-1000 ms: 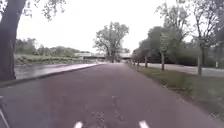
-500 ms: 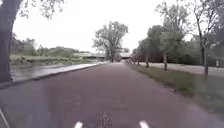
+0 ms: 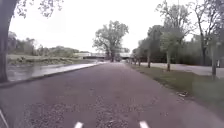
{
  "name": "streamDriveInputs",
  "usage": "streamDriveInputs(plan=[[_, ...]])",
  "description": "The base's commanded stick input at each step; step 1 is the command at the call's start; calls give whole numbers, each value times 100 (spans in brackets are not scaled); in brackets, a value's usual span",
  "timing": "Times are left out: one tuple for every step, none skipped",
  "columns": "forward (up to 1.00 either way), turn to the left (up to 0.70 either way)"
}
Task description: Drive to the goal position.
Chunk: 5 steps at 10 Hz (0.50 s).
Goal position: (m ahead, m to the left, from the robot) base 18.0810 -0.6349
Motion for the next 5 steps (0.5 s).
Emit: streamDriveInputs(plan=[[70, 0], [70, 0], [70, 0], [70, 0], [70, 0]])
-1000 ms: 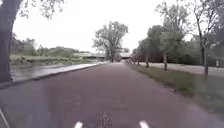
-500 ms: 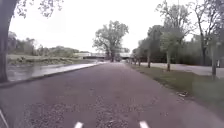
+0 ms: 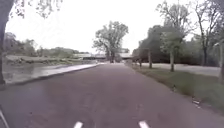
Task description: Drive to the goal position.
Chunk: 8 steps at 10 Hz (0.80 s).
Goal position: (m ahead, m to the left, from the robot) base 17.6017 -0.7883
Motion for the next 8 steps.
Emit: streamDriveInputs(plan=[[70, 0], [70, 0], [70, 0], [70, 0], [70, 0], [70, 0], [70, 0], [70, 0]])
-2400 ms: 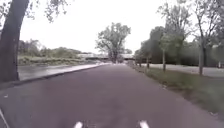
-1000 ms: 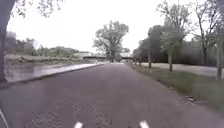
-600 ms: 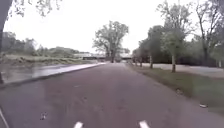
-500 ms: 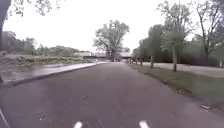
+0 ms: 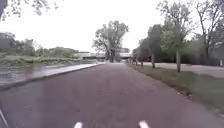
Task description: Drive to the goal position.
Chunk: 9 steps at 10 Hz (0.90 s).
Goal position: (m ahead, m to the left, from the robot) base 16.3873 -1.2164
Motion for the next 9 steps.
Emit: streamDriveInputs(plan=[[70, 0], [70, 0], [70, 0], [70, 0], [70, 0], [70, 0], [70, 0], [70, 0], [70, 0]])
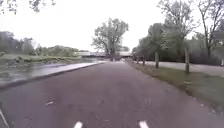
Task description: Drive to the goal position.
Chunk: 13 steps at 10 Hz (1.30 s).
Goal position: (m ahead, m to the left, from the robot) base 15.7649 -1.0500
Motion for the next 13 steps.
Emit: streamDriveInputs(plan=[[70, 0], [70, 0], [70, 0], [70, 0], [70, 0], [70, 0], [70, 0], [70, 0], [70, 0], [70, 0], [70, 0], [70, 0], [70, 0]])
